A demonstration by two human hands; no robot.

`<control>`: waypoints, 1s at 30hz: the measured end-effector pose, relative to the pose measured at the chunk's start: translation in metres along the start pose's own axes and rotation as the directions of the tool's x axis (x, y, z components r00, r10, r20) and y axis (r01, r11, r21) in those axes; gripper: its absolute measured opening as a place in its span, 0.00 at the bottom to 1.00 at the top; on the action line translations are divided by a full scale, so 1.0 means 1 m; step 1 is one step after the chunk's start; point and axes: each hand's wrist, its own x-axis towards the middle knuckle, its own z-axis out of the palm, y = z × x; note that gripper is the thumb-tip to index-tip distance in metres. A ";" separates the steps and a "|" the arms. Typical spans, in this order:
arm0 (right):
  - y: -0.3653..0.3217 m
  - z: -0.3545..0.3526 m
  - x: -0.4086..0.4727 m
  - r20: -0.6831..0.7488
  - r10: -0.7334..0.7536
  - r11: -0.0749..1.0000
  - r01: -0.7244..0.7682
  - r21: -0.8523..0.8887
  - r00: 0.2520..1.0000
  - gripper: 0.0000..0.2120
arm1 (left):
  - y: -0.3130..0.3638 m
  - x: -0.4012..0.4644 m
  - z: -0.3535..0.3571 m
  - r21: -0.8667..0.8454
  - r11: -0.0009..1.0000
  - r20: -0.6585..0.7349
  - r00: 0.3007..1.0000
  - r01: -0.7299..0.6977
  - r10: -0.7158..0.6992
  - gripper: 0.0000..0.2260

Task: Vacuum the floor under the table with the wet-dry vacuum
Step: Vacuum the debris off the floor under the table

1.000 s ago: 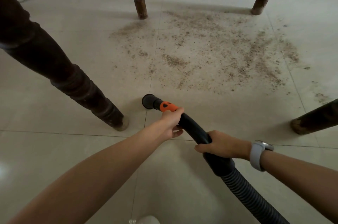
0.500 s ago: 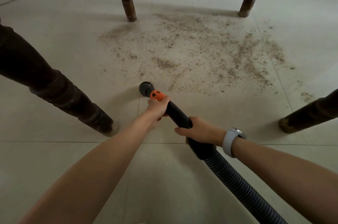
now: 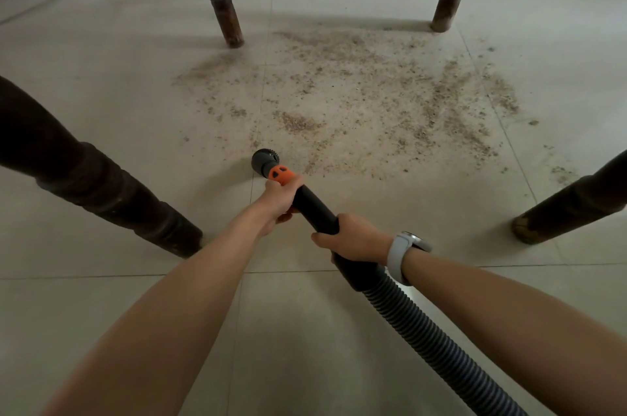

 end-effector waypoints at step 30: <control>-0.001 -0.005 -0.008 -0.041 0.065 0.997 -0.063 0.053 0.997 0.14 | 0.008 0.006 0.013 0.031 0.997 0.058 0.996 -0.075 0.074 0.24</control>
